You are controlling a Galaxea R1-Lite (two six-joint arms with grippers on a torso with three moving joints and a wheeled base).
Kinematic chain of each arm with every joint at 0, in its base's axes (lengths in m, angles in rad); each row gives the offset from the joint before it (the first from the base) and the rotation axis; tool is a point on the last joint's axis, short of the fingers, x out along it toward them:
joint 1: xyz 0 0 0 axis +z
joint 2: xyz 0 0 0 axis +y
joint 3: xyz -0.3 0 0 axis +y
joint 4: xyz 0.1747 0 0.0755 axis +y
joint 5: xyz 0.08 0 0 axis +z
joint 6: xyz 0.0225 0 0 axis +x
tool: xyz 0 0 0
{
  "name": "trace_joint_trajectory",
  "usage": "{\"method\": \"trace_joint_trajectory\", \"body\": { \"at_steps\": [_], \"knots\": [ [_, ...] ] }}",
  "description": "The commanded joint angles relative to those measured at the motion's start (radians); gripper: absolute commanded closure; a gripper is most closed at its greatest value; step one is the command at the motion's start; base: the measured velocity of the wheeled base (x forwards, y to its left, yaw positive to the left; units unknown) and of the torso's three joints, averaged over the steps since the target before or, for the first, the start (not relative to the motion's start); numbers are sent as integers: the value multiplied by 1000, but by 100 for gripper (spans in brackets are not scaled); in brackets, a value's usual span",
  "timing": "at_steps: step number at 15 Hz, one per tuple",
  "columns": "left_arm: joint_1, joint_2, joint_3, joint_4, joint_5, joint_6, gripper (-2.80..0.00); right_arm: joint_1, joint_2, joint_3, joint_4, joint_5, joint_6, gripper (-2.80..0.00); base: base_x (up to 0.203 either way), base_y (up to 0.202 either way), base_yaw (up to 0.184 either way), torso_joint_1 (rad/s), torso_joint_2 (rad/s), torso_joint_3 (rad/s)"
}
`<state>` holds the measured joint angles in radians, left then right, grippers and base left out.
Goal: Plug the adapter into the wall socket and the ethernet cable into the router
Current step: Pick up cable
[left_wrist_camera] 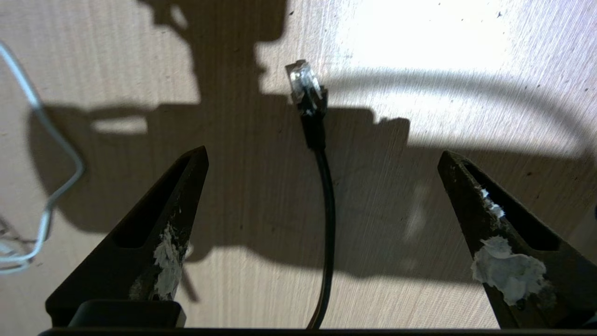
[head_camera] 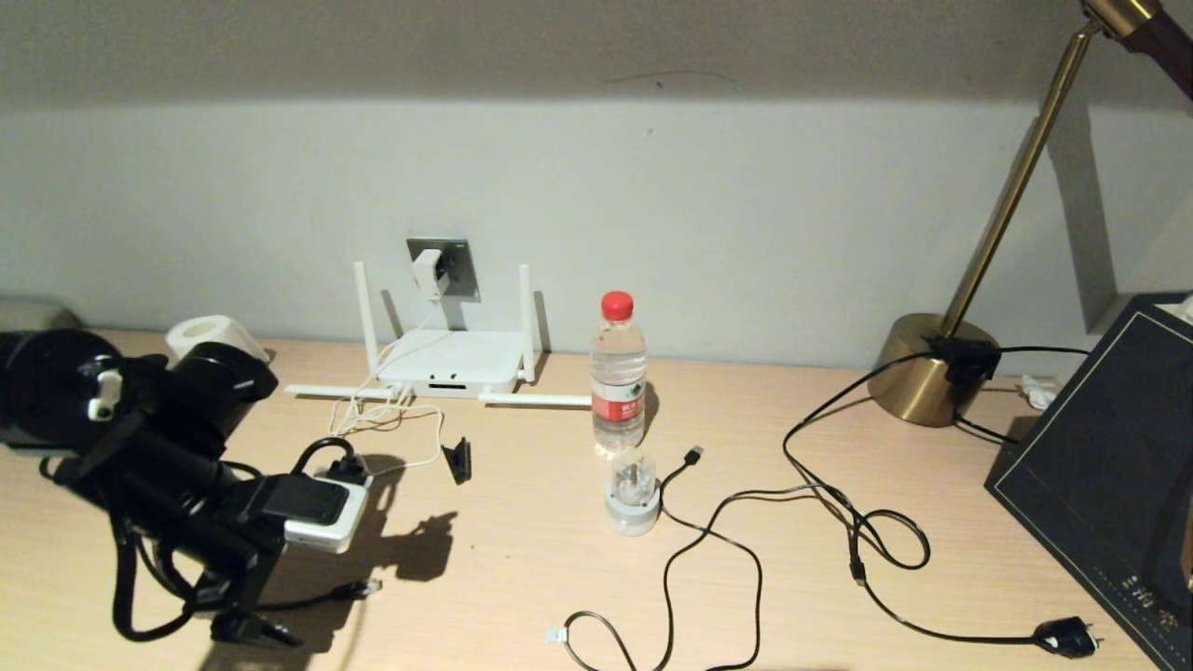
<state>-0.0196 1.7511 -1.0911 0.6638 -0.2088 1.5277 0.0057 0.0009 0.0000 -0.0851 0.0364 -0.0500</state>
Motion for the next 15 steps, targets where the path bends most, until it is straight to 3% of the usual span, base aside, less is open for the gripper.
{"method": "trace_joint_trajectory", "body": {
  "at_steps": [1, 8, 15],
  "knots": [
    [0, 29, 7, 4, -14, 6, -280, 0, 1, 35, -1, 0, -1, 0, 0, 0, 0, 0, 0, 0],
    [1, 44, 109, -70, -37, -14, -280, 0, 1, 35, -1, 0, -1, 0, 0, 0, 0, 0, 0, 0],
    [9, 37, 123, -93, -31, -14, -280, 0, 1, 35, -1, 0, -1, 0, 0, 0, 0, 0, 0, 0]
  ]
}}
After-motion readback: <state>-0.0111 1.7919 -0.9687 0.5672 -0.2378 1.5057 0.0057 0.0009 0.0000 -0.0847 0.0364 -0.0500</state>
